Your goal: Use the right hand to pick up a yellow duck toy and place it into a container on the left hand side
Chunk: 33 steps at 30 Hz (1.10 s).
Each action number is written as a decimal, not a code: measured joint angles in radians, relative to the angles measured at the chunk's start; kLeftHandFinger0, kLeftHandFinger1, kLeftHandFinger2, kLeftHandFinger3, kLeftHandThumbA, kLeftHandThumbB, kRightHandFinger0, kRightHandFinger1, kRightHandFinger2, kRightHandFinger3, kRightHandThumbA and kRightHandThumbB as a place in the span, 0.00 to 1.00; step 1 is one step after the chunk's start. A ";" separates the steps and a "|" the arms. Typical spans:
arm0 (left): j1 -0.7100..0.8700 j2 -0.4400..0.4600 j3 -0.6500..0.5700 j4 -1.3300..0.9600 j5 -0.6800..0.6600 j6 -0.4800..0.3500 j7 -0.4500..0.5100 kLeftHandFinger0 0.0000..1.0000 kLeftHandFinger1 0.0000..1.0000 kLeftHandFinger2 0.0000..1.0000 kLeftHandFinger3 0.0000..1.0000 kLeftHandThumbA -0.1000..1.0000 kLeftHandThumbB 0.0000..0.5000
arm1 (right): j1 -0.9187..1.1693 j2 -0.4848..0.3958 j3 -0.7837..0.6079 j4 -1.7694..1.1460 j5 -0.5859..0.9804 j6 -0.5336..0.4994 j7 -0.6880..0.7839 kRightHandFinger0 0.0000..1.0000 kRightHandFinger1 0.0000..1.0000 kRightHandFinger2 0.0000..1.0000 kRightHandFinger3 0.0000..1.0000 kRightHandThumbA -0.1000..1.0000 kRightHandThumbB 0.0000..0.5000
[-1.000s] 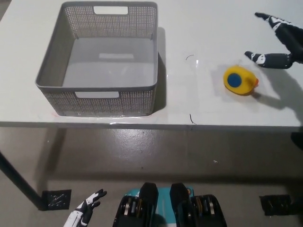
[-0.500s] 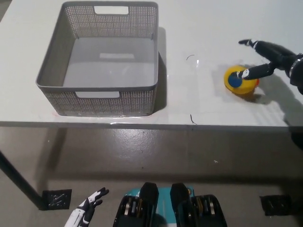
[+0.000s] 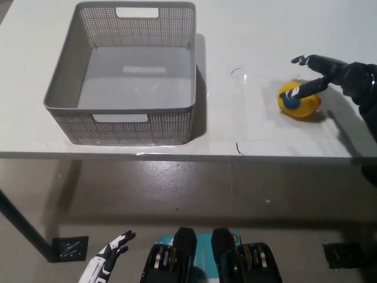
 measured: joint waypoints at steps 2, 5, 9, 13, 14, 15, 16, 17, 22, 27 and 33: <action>-0.001 0.001 0.000 -0.001 -0.001 0.002 -0.001 1.00 1.00 1.00 1.00 1.00 0.74 | -0.002 0.002 0.004 0.006 -0.002 -0.004 0.000 1.00 1.00 1.00 1.00 0.85 0.99; 0.000 0.002 0.000 -0.001 -0.003 0.005 -0.004 1.00 1.00 1.00 1.00 1.00 0.74 | -0.004 0.002 0.004 0.009 -0.003 -0.006 -0.001 1.00 1.00 1.00 1.00 0.85 0.99; -0.006 0.002 0.001 0.000 -0.005 0.008 -0.007 1.00 1.00 1.00 1.00 1.00 0.75 | -0.014 0.003 0.000 0.044 -0.002 -0.009 -0.005 1.00 1.00 1.00 1.00 0.84 0.97; -0.005 0.002 0.003 -0.001 -0.008 0.011 -0.008 1.00 1.00 1.00 1.00 1.00 0.77 | -0.032 0.008 -0.003 0.088 -0.001 -0.015 -0.010 1.00 1.00 1.00 1.00 0.83 1.00; -0.005 0.002 0.005 -0.001 -0.008 0.012 -0.008 1.00 1.00 1.00 1.00 1.00 0.77 | -0.039 0.013 -0.003 0.106 -0.001 -0.016 -0.013 1.00 1.00 1.00 1.00 0.82 1.00; -0.005 0.003 0.005 -0.001 -0.008 0.012 -0.008 1.00 1.00 1.00 1.00 1.00 0.77 | -0.041 0.015 -0.003 0.113 -0.001 -0.016 -0.013 1.00 1.00 1.00 1.00 0.82 1.00; -0.005 0.003 0.006 -0.002 -0.008 0.012 -0.008 1.00 1.00 1.00 1.00 1.00 0.77 | -0.046 0.020 -0.003 0.126 -0.001 -0.017 -0.016 1.00 1.00 1.00 1.00 0.83 0.98; -0.005 0.003 0.007 -0.003 -0.008 0.013 -0.008 1.00 1.00 1.00 1.00 1.00 0.76 | -0.051 0.026 -0.003 0.139 -0.001 -0.017 -0.018 1.00 1.00 1.00 1.00 0.82 1.00; -0.004 0.005 0.012 -0.004 -0.011 0.014 -0.010 1.00 1.00 1.00 1.00 1.00 0.74 | -0.064 0.032 -0.003 0.170 -0.001 -0.023 -0.024 1.00 1.00 1.00 1.00 0.81 0.96; -0.004 0.005 0.015 -0.016 -0.010 0.021 -0.012 1.00 1.00 1.00 1.00 1.00 0.79 | -0.065 0.028 -0.009 0.181 0.001 -0.022 -0.025 1.00 1.00 1.00 1.00 0.80 0.93; -0.005 0.005 0.015 -0.028 -0.010 0.023 -0.013 1.00 1.00 1.00 1.00 1.00 0.78 | -0.064 0.025 -0.011 0.202 0.001 -0.024 -0.026 1.00 1.00 1.00 1.00 0.83 0.93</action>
